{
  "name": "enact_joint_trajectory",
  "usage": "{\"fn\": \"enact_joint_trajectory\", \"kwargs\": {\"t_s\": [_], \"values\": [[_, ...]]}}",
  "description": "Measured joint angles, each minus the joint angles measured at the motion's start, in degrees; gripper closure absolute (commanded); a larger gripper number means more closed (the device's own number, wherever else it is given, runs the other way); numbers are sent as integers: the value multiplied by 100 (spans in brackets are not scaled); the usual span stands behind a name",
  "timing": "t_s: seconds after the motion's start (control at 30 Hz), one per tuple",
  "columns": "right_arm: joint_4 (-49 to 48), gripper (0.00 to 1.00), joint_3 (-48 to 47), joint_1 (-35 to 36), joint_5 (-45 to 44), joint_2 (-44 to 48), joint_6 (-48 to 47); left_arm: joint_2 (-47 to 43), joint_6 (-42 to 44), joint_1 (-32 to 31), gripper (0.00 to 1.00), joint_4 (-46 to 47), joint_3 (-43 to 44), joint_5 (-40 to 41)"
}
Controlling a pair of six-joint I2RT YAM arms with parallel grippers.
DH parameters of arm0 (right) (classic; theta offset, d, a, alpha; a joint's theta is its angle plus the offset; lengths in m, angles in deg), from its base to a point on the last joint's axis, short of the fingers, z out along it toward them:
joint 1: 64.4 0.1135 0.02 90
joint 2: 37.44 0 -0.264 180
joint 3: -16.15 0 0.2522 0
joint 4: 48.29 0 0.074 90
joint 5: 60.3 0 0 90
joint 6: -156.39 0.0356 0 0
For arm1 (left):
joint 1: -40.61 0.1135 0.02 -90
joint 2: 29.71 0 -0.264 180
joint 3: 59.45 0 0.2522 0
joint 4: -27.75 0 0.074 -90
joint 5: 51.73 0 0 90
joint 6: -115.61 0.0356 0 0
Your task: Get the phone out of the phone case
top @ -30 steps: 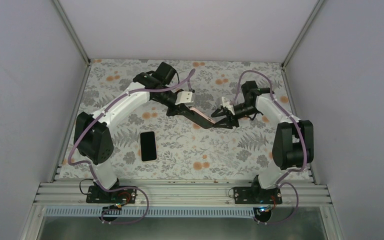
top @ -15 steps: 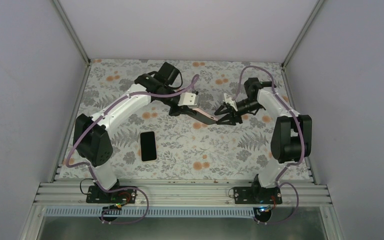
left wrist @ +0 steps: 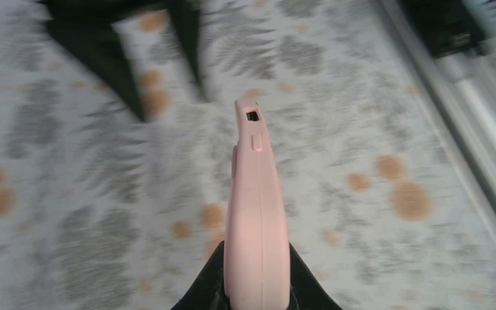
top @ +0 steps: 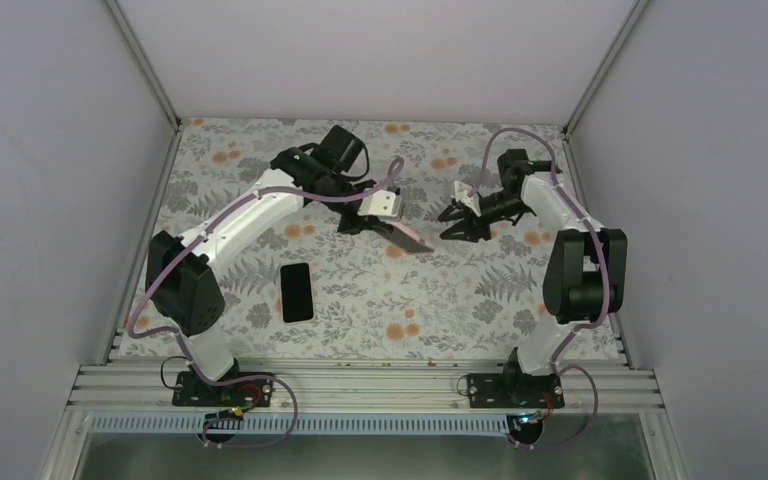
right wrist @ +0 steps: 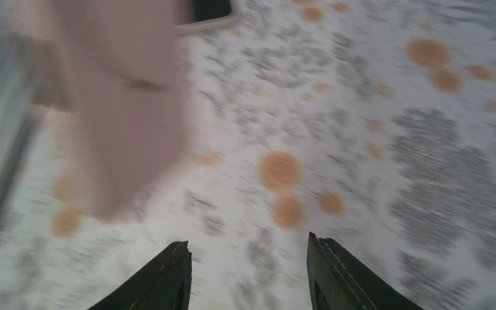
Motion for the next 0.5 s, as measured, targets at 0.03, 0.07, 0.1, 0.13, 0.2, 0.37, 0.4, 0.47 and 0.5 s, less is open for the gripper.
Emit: {"fn": "enact_joint_trajectory", "kwargs": {"t_s": [0.03, 0.07, 0.1, 0.13, 0.2, 0.37, 0.4, 0.47, 0.5], "values": [[-205, 55, 0, -57, -79, 0, 61, -4, 24, 0, 90, -103, 11, -44], [-514, 56, 0, -136, -173, 0, 144, -24, 48, -26, 90, -356, 11, -170], [-809, 56, 2, -227, -254, 0, 247, -46, 66, -85, 90, -577, 7, -254], [-1073, 56, 4, -293, -328, 0, 352, -68, 81, -129, 90, -791, 7, -372], [-1705, 55, 57, -396, -422, 7, 621, -92, 87, -317, 91, -1003, 9, -570], [-2365, 47, 271, -361, -468, 107, 890, -98, 74, -369, 94, -1156, 13, -708], [-2347, 45, 302, -358, -474, 166, 861, -98, 76, -332, 94, -1154, 13, -688], [-2238, 41, 417, -358, -498, 363, 734, -94, 83, -223, 94, -1150, 13, -675], [-2140, 40, 529, -358, -518, 538, 645, -90, 85, -160, 94, -1145, 13, -673]]}}
